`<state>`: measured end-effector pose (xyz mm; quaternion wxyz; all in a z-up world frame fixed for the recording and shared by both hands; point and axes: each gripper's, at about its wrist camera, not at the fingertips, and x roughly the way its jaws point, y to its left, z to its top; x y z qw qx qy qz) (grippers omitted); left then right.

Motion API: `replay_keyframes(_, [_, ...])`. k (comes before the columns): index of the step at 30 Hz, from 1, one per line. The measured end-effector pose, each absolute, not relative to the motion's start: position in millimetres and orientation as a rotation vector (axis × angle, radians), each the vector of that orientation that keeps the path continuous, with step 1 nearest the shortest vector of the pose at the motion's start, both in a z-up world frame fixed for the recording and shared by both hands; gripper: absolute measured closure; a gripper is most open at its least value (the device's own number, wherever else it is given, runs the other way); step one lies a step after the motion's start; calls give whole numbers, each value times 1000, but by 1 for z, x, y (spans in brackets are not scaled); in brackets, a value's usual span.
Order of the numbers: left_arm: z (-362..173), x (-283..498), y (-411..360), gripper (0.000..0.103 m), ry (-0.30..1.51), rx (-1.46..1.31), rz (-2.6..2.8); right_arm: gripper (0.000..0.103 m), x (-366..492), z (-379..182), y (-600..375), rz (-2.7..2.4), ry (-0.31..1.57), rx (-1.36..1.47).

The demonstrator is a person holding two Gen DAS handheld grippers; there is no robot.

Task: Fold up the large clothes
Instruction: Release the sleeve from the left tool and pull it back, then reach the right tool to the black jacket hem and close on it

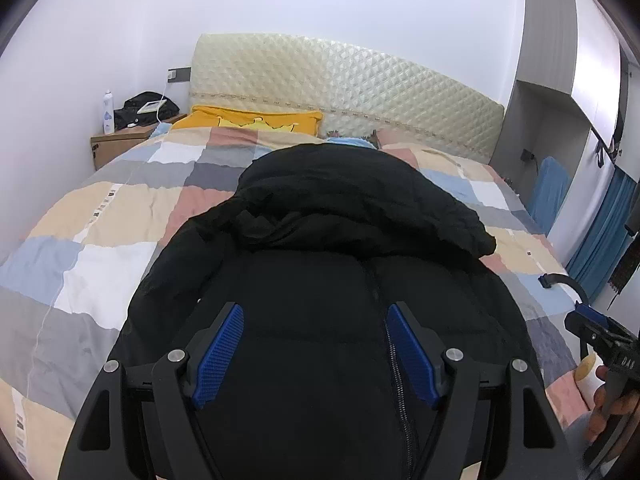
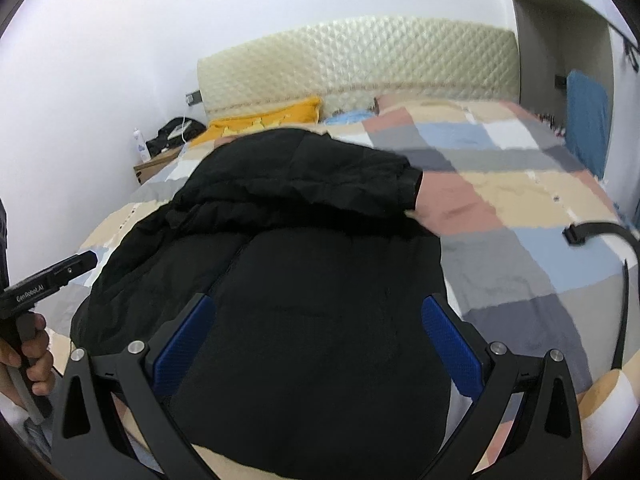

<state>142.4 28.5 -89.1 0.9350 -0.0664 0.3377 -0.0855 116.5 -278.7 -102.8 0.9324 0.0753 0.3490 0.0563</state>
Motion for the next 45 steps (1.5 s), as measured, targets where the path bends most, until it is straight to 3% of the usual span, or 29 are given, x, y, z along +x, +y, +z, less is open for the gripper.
replay_keyframes(11, [-101, 143, 19, 29, 731, -106, -190, 0, 159, -143, -339, 45, 1053, 325])
replay_keyframes(23, [-114, 152, 24, 29, 804, -147, -189, 0, 167, -230, -403, -37, 1382, 747])
replay_keyframes(40, [-127, 160, 23, 29, 860, -159, -202, 0, 170, -251, -344, 167, 1560, 647])
replay_keyframes(42, [-129, 160, 22, 29, 867, -155, -203, 5, 170, -249, -338, 184, 1559, 621])
replay_keyframes(45, [-132, 163, 20, 29, 879, -152, -203, 24, 170, -244, -332, 191, 1548, 566])
